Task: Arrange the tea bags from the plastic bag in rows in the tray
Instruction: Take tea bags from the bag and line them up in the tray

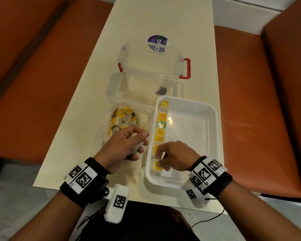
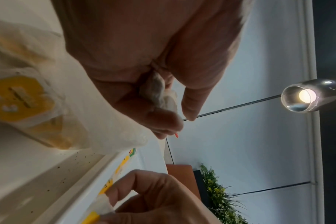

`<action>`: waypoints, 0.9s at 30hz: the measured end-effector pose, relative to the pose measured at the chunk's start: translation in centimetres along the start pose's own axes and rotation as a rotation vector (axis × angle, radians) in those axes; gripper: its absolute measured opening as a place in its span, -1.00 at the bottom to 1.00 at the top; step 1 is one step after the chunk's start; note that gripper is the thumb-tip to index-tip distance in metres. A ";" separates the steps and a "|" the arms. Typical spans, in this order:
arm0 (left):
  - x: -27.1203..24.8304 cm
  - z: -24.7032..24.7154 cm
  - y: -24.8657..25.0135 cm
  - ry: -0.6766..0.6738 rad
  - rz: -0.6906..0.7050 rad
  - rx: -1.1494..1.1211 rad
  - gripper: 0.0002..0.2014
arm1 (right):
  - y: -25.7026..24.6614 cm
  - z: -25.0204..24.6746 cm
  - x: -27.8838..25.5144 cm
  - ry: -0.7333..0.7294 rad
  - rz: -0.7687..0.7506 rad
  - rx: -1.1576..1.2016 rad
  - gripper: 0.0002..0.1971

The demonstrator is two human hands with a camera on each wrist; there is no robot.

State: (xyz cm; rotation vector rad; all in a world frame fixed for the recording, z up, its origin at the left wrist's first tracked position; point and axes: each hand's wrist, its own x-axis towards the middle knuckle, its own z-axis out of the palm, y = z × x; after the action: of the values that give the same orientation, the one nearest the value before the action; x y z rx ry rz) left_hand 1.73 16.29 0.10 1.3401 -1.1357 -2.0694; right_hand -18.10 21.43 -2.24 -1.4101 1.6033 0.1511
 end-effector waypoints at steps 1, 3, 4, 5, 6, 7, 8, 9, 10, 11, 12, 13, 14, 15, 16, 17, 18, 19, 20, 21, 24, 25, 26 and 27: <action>0.0 0.0 -0.1 0.002 0.000 -0.003 -0.75 | -0.1 0.0 0.4 0.006 0.012 -0.015 -0.89; 0.0 0.0 -0.3 0.006 -0.003 -0.009 -0.74 | -0.3 0.0 1.1 0.023 0.038 -0.050 -0.89; -0.1 0.0 -0.4 0.008 -0.004 -0.012 -0.74 | -0.4 -0.1 1.3 0.035 0.048 -0.068 -0.90; -0.1 0.0 -0.4 0.008 -0.005 -0.014 -0.74 | -0.4 -0.2 1.5 0.047 0.053 -0.085 -0.90; -0.2 0.0 -0.5 0.007 -0.004 -0.015 -0.76 | -0.4 -0.3 1.6 0.060 0.056 -0.098 -0.89; -0.2 0.0 -0.5 0.007 -0.003 -0.016 -0.77 | -0.4 -0.4 1.7 0.070 0.060 -0.105 -0.89; -0.3 0.0 -0.6 0.007 -0.003 -0.017 -0.79 | -0.3 -0.5 1.8 0.077 0.062 -0.108 -0.88; -0.3 -0.1 -0.6 0.007 -0.004 -0.018 -0.80 | -0.3 -0.5 1.9 0.080 0.063 -0.107 -0.88; -0.3 -0.1 -0.6 0.009 -0.004 -0.019 -0.81 | -0.4 -0.5 1.9 0.078 0.062 -0.097 -0.88; -0.3 -0.1 -0.5 0.010 -0.005 -0.021 -0.82 | -0.4 -0.4 1.9 0.068 0.062 -0.077 -0.88; -0.3 0.0 -0.5 0.012 -0.006 -0.023 -0.83 | -0.4 -0.4 1.9 0.056 0.061 -0.050 -0.88; -0.3 0.0 -0.5 0.014 -0.005 -0.023 -0.84 | -0.4 -0.3 1.9 0.048 0.061 -0.023 -0.89; -0.3 0.0 -0.5 0.014 -0.003 -0.023 -0.85 | -0.4 -0.3 1.9 0.049 0.062 -0.010 -0.89; -0.3 0.0 -0.4 0.014 -0.003 -0.022 -0.85 | -0.4 -0.4 2.0 0.056 0.061 -0.019 -0.89; -0.3 0.0 -0.5 0.014 -0.004 -0.021 -0.85 | -0.4 -0.5 2.0 0.064 0.061 -0.042 -0.89; -0.2 0.1 -0.5 0.014 -0.004 -0.019 -0.86 | -0.5 -0.6 2.0 0.071 0.063 -0.065 -0.90; -0.2 0.1 -0.5 0.013 -0.004 -0.018 -0.86 | -0.5 -0.6 2.0 0.076 0.066 -0.079 -0.91; -0.2 0.2 -0.5 0.013 -0.005 -0.017 -0.86 | -0.6 -0.6 2.0 0.079 0.069 -0.089 -0.91; -0.2 0.2 -0.4 0.012 -0.006 -0.015 -0.86 | -0.6 -0.6 2.0 0.082 0.071 -0.100 -0.91; -0.2 0.2 -0.4 0.012 -0.006 -0.014 -0.86 | -0.6 -0.6 1.9 0.085 0.070 -0.114 -0.90; -0.2 0.2 -0.4 0.015 -0.009 -0.011 -0.87 | -0.7 -0.7 1.8 0.056 0.058 -0.137 -0.88; -0.2 0.2 -0.4 0.015 -0.011 -0.010 -0.87 | -0.7 -0.7 1.7 0.036 0.053 -0.136 -0.88; -0.2 0.2 -0.4 0.016 -0.013 -0.008 -0.87 | -0.7 -0.6 1.6 0.018 0.049 -0.135 -0.88; -0.1 0.2 -0.4 0.016 -0.013 -0.004 -0.87 | -0.8 -0.6 1.5 0.007 0.047 -0.134 -0.88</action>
State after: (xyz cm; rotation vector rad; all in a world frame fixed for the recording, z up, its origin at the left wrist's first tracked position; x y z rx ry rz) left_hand 1.63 16.68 -0.08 1.3632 -1.1185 -2.0652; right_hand -17.62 19.71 -2.58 -1.4762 1.6584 0.2856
